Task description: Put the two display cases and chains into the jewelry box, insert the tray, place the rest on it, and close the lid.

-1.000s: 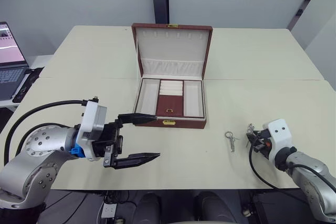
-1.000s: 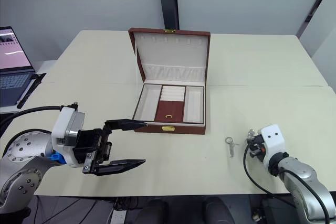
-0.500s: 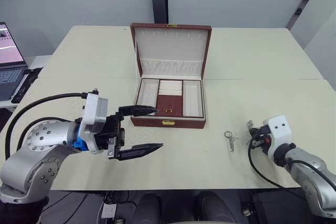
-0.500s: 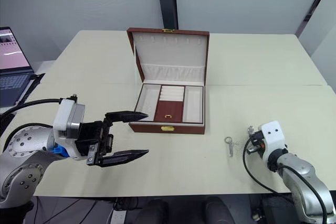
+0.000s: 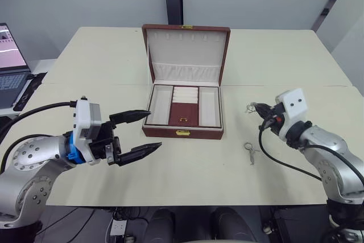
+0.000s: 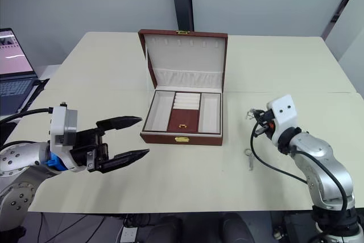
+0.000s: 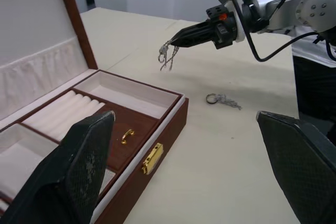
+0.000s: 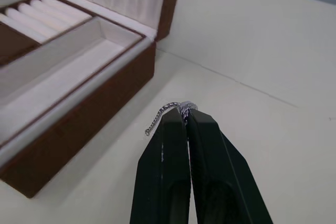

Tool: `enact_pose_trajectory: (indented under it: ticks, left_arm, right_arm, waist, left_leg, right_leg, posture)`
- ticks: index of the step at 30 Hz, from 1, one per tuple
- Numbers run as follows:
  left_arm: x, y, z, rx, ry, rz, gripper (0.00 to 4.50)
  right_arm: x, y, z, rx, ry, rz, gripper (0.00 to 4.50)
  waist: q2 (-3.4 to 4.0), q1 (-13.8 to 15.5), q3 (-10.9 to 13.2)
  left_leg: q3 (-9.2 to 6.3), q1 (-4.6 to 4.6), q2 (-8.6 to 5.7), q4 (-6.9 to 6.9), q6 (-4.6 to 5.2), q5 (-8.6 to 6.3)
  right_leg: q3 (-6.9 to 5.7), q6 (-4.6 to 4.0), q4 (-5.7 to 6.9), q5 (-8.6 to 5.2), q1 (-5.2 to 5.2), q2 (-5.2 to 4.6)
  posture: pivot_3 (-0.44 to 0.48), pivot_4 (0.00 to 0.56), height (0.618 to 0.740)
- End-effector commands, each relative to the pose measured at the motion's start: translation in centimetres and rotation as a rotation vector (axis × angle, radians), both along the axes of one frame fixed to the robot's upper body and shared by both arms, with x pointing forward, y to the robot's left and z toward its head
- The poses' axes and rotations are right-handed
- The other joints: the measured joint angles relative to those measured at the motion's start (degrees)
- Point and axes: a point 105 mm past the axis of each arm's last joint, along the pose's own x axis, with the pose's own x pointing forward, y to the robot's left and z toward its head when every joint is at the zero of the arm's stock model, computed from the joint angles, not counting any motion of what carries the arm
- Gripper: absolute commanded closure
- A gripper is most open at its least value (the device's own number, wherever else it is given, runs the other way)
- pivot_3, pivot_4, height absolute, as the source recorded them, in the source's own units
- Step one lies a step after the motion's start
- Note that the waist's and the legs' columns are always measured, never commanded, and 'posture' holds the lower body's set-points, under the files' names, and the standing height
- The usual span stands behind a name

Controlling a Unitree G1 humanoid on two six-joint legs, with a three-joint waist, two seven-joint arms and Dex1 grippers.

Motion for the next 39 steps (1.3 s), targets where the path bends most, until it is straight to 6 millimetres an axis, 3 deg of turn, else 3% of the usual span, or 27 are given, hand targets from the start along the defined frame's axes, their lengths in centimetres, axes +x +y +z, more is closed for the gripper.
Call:
enact_pose_trajectory:
  ticks: [1,4,9,18,26,39]
  left_arm:
    - [0.2,1.0,1.1,-0.008,-0.050,0.073,0.00]
    - [0.4,1.4,1.4,-0.018,-0.051,0.106,0.00]
    - [0.9,3.1,2.4,-0.032,-0.048,0.231,0.00]
    - [1.0,5.0,2.9,-0.051,-0.044,0.357,0.00]
    - [0.1,7.0,2.2,-0.032,-0.021,0.471,0.00]
    - [-0.8,7.8,1.9,-0.036,-0.010,0.528,0.00]
  right_arm:
    - [0.4,2.3,2.4,0.012,-0.057,0.085,4.48]
    - [0.8,3.6,3.3,0.017,-0.066,0.122,4.48]
    - [1.9,11.8,7.0,0.043,-0.111,0.375,4.48]
    - [2.7,19.7,7.6,0.052,-0.099,0.551,4.48]
    - [3.1,22.6,5.5,0.005,-0.065,0.631,4.48]
    - [3.6,23.1,1.9,-0.057,0.013,0.643,4.48]
  waist:
    - [0.00,0.0,0.0]
    - [-0.01,0.1,0.0]
    - [0.08,-1.2,0.1]
    - [0.02,-1.2,0.0]
    - [0.02,-1.2,0.1]
    - [0.02,-1.3,0.1]
  left_leg:
    - [-0.01,0.00,0.00,0.00,0.00,0.00]
    - [-0.07,-0.03,0.00,0.00,0.00,0.00]
    - [0.03,0.01,0.02,0.01,0.00,0.01]
    - [-0.22,-0.14,0.01,0.00,-0.01,0.01]
    - [-0.26,-0.11,0.00,-0.02,-0.02,0.01]
    - [-0.27,-0.11,0.01,-0.04,-0.02,0.01]
  right_leg:
    - [0.00,0.00,0.00,0.00,0.01,-0.01]
    - [-0.01,0.00,-0.01,0.00,0.00,-0.02]
    - [-0.03,-0.08,0.13,0.06,-0.14,-0.04]
    - [-0.16,-0.14,0.03,0.03,-0.17,-0.24]
    - [-0.19,-0.14,0.04,0.03,-0.16,-0.27]
    - [-0.18,-0.14,0.04,0.03,-0.16,-0.29]
  posture:
    - [0.000,0.150,0.740]
    - [0.000,0.150,0.740]
    - [0.000,0.150,0.740]
    - [0.000,0.150,0.740]
    - [0.000,0.150,0.740]
    - [0.000,0.150,0.740]
